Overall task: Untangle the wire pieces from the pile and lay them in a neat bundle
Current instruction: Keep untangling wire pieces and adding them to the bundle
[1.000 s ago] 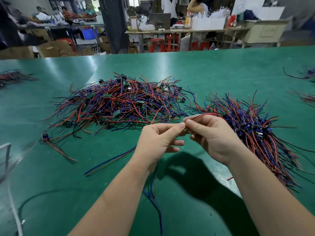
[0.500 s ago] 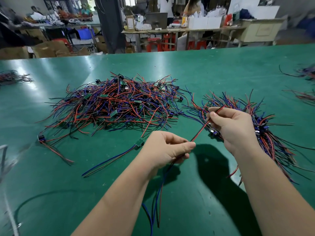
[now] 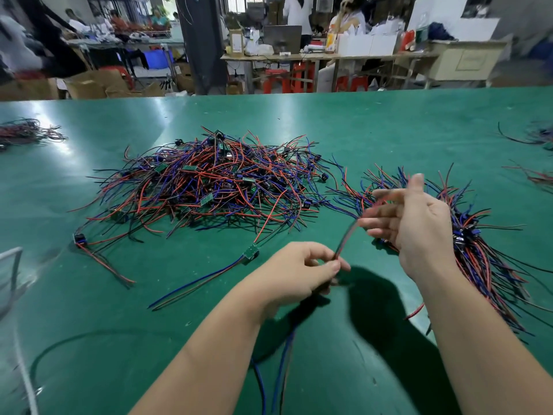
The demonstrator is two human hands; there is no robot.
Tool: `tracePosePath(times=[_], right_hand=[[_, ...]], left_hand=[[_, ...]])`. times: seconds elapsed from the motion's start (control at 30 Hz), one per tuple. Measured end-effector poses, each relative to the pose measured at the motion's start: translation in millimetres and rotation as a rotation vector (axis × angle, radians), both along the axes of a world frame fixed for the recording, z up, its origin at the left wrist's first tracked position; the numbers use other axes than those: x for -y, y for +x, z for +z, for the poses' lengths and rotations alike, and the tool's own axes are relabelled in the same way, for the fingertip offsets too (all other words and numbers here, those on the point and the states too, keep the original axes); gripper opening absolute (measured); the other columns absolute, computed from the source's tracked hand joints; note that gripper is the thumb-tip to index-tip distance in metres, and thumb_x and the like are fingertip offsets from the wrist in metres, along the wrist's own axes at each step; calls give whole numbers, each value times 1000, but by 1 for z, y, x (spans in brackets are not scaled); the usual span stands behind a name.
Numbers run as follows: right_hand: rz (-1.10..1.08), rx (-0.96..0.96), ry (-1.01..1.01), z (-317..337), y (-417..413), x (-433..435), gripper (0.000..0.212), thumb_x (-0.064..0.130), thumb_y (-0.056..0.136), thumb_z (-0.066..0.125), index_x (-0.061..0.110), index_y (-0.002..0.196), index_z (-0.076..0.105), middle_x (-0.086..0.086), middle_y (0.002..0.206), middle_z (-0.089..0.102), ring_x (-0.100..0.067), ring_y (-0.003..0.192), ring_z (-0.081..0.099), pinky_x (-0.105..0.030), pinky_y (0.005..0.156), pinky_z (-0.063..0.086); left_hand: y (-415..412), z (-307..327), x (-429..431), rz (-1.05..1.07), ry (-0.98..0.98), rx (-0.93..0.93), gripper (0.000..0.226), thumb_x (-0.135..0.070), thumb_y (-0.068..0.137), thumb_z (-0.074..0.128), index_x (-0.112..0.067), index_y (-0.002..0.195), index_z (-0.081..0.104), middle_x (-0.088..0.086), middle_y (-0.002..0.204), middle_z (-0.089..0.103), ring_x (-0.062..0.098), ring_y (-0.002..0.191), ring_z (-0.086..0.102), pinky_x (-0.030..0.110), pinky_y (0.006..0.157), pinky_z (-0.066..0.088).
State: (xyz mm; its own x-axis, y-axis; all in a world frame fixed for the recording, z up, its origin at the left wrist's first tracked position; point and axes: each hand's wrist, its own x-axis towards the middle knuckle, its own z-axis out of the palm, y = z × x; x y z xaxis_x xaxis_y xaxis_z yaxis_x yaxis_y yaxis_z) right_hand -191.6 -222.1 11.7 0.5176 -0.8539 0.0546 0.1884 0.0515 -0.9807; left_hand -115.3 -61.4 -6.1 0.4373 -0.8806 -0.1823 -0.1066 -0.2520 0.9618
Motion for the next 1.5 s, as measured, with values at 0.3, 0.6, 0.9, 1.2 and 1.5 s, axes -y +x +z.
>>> tracePosePath(times=[0.3, 0.6, 0.9, 1.2, 1.5], right_hand=[[485, -283, -103, -13, -2, -20, 15, -2, 75, 72, 6, 87, 67, 0, 66, 69, -13, 60, 64, -15, 51, 47], [401, 93, 208, -10, 11, -40, 13, 17, 63, 67, 12, 74, 71, -1, 61, 67, -6, 51, 59, -13, 50, 46], [503, 57, 184, -5, 1, -19, 16, 23, 71, 62, 13, 67, 73, 1, 61, 60, -6, 52, 54, -15, 51, 48], [351, -211, -187, -11, -2, -6, 9, 6, 80, 70, 5, 71, 70, -8, 55, 60, -7, 45, 50, -15, 45, 38], [-23, -43, 27, -8, -7, 6, 12, 8, 77, 75, 8, 71, 65, 3, 48, 60, -7, 44, 56, -16, 41, 39]], left_hand=[[23, 19, -2, 390, -561, -762, 21, -28, 66, 69, -20, 81, 56, 6, 79, 75, 9, 58, 68, 20, 65, 55], [2, 1, 11, 505, -522, -478, 25, -22, 63, 75, -10, 79, 59, 2, 71, 71, 12, 52, 65, 18, 53, 53], [2, 7, 5, 263, -404, -367, 8, -7, 84, 66, -12, 82, 72, 7, 82, 75, 18, 71, 72, 27, 72, 59], [1, -2, 6, 252, -118, -212, 12, -7, 75, 78, -8, 65, 70, 5, 54, 62, 10, 46, 56, 23, 55, 50], [4, 8, -4, -35, 101, -136, 16, -11, 77, 77, -13, 64, 68, -2, 55, 65, 5, 47, 60, 13, 45, 44]])
